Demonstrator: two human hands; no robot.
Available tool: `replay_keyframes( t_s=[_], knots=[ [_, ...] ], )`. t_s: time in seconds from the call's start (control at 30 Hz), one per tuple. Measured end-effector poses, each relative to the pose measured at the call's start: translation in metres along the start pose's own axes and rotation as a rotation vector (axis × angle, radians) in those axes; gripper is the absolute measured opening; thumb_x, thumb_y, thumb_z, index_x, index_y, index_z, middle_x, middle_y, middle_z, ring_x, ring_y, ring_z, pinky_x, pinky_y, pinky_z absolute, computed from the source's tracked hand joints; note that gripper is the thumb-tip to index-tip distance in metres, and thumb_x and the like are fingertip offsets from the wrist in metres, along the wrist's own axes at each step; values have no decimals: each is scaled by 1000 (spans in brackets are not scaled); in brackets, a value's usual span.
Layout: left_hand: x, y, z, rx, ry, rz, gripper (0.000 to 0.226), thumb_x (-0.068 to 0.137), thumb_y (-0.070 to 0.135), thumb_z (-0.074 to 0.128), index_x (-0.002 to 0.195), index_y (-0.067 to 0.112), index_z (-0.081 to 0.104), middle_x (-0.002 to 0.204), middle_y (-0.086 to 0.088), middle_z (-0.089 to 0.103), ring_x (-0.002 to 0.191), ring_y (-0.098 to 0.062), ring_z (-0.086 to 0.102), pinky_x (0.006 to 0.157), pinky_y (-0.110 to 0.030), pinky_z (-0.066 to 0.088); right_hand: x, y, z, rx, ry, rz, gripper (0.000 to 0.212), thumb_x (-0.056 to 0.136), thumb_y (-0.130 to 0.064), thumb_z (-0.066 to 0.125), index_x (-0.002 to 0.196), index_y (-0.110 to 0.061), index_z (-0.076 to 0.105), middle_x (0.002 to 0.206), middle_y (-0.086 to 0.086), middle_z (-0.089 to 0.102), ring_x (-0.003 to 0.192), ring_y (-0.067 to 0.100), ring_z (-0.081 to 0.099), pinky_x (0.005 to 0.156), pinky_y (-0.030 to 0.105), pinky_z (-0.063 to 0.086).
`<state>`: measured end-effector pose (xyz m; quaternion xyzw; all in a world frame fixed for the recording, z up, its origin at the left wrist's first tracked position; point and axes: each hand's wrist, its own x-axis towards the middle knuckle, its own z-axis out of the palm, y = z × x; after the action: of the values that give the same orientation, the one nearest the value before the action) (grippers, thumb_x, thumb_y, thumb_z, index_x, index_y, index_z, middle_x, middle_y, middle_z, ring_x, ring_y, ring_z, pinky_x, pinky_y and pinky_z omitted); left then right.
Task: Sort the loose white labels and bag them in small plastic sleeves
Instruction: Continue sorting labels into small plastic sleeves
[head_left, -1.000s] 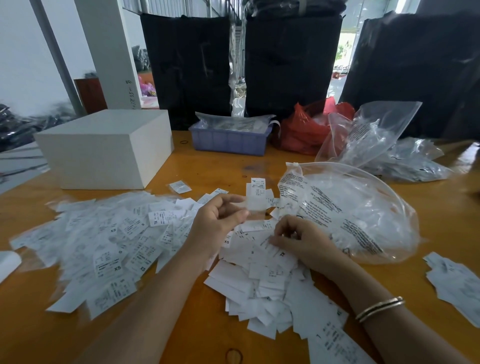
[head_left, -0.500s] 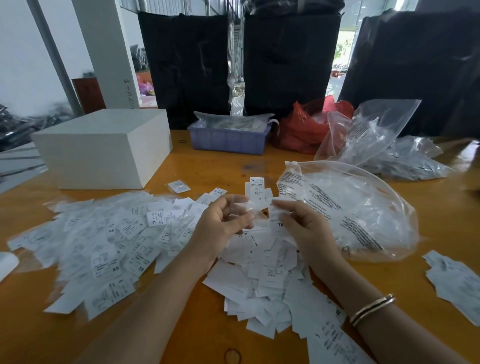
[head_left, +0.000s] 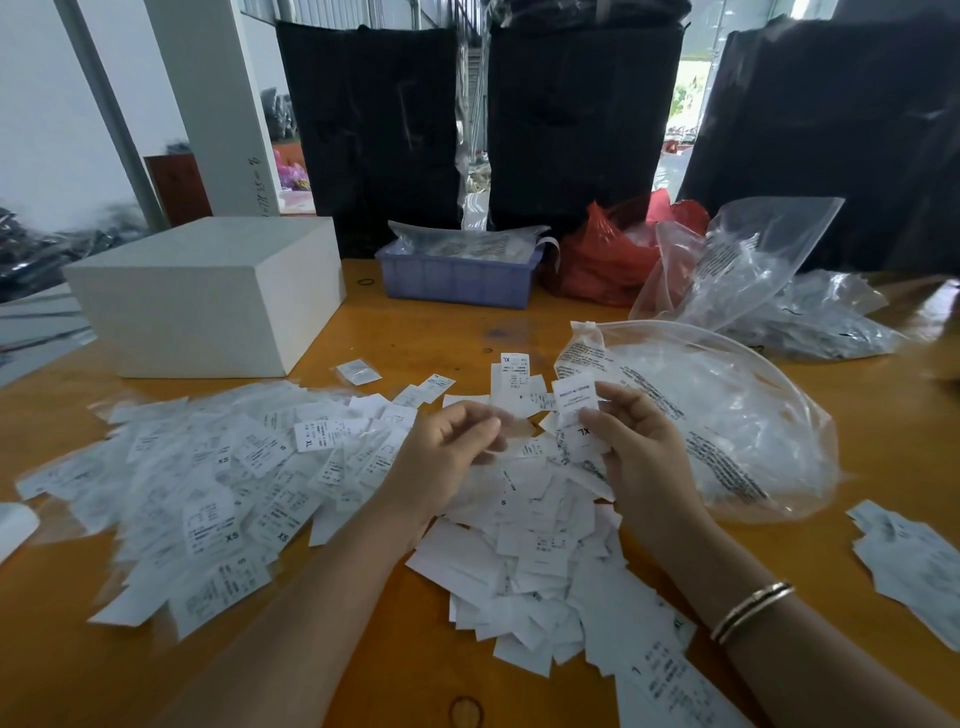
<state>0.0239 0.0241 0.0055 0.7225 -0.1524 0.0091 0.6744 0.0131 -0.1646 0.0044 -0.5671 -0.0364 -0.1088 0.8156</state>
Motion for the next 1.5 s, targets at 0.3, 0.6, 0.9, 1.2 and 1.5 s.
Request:
replay_keyframes(
  t_s=[0.3,0.6,0.9,1.2,1.5],
  knots=[
    [1,-3,2,140,81,79,12,82,17,71,82,29,69,86,11,72,80,-3,65,71,-11,51,-7,-3,7,-208,11,-70,28,85,-8,65,78,-32,76,85,-7,72,76,9,67,65,24,57],
    [2,-4,2,204,102,141,9,81,19,72,87,25,69,90,7,72,83,-4,66,71,-13,52,-9,-1,11,-299,-15,-126,36,86,-4,64,79,-37,75,74,-13,69,65,1,63,57,14,49],
    [3,-7,0,220,143,182,12,82,17,72,86,27,68,83,15,71,79,1,65,67,-9,49,-8,-1,8,-297,31,-192,36,86,-5,64,77,-38,75,85,-13,71,76,5,66,61,17,53],
    [3,-9,0,233,131,199,8,81,25,73,88,24,69,85,13,71,80,0,65,67,-10,50,-9,2,8,-526,-62,-262,30,87,-5,63,88,-35,68,83,-27,67,77,-4,62,64,12,49],
    [3,-7,-1,260,133,217,15,82,19,71,85,33,64,86,26,67,81,6,63,64,-5,47,-9,-1,4,-385,56,-273,36,88,-6,63,80,-40,71,81,-16,70,68,2,60,58,20,51]
  ],
)
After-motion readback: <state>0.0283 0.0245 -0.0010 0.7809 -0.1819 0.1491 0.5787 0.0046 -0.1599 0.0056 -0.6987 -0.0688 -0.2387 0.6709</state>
